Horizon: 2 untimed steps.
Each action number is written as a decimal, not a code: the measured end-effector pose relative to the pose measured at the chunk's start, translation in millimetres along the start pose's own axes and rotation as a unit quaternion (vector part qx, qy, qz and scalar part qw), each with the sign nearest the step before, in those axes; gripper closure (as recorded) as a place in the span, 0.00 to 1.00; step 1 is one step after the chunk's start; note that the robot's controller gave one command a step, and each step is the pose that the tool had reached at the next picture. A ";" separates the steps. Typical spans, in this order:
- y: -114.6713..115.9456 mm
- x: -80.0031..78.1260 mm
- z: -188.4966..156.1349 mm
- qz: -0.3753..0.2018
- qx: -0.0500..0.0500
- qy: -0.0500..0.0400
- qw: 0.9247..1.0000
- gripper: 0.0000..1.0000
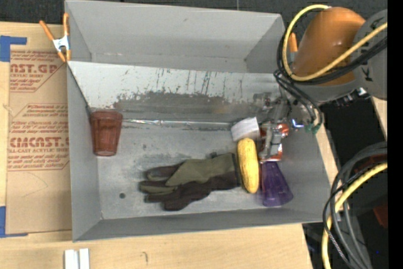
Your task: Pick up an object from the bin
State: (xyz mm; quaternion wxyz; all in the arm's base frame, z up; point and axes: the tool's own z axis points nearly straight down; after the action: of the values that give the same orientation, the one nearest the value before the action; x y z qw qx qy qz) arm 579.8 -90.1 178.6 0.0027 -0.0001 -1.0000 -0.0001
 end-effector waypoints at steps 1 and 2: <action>0.4 -1.7 -4.6 -0.001 0.000 -0.004 1.000 0.00; 38.0 19.2 40.7 -0.071 0.001 -0.005 0.997 0.00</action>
Offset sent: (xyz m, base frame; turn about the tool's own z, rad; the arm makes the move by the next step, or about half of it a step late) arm -0.0515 0.0954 -0.1086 -0.3522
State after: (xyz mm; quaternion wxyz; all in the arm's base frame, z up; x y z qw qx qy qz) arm 560.3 -52.0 138.0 -0.0021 0.0706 -0.9975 0.0004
